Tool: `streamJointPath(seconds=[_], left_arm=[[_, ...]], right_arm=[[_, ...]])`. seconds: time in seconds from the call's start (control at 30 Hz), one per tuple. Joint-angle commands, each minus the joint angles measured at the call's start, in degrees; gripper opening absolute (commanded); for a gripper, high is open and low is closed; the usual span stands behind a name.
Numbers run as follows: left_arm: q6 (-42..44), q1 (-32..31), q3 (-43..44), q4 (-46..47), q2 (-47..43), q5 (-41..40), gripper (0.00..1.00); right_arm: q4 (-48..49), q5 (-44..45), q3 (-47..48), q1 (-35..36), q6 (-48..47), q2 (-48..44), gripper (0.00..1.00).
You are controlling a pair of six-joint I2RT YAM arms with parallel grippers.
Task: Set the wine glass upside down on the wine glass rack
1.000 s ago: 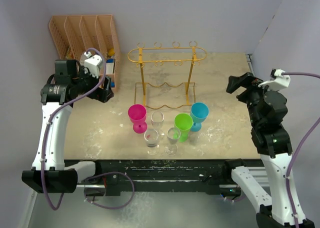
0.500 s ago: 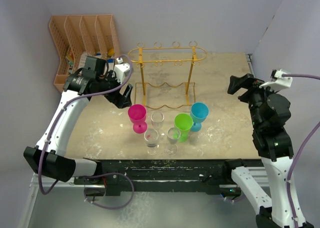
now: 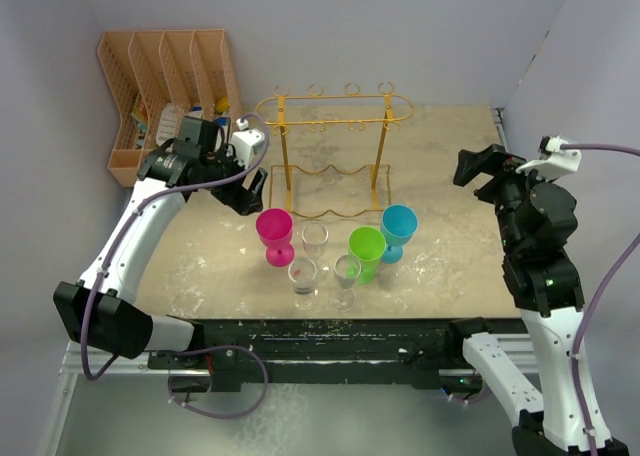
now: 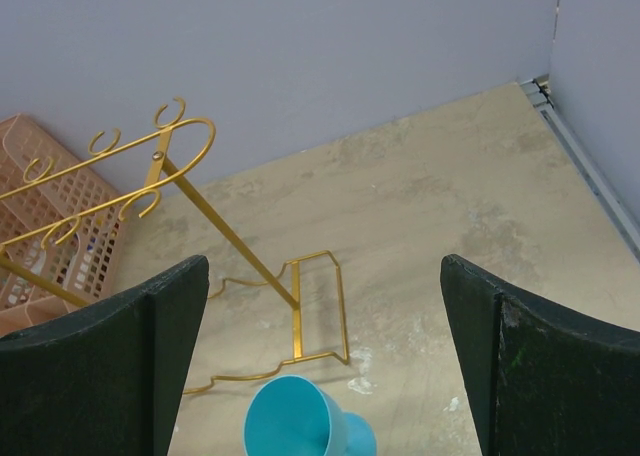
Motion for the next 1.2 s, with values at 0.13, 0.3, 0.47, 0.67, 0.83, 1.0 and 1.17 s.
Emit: streamJointPath(seconds=[0.13, 0.3, 0.47, 0.67, 0.83, 1.0, 1.17], left_arm=[[-2.1, -0.3, -4.0, 5.7, 0.7, 0.6, 0.74], [-2.1, -0.5, -6.2, 6.5, 2.0, 0.4, 0.70], [-1.9, -0.7, -8.1, 7.5, 3.2, 0.0, 0.64], [-2.0, -1.0, -9.2, 8.0, 4.7, 0.3, 0.55], [-1.8, -1.4, -10.1, 7.7, 4.1, -0.4, 0.37], [-1.3, -1.6, -8.7, 3.3, 0.9, -5.0, 0.00], [1.6, -1.6, -1.4, -4.2, -9.5, -9.9, 0.00]], right_arm=[[3.7, 0.4, 0.3, 0.3, 1.0, 0.1, 0.99], [2.5, 0.9, 0.3, 0.3, 1.0, -1.0, 0.99], [2.0, 0.9, 0.5, 0.3, 1.0, -1.9, 0.99], [2.4, -0.8, -0.3, 0.3, 2.8, -3.3, 0.99], [3.6, -1.5, -0.6, 0.3, 3.3, -4.3, 1.00], [3.4, -1.6, 0.1, 0.3, 4.0, -4.1, 1.00], [2.6, -2.7, 1.7, 0.3, 4.6, -3.4, 1.00]])
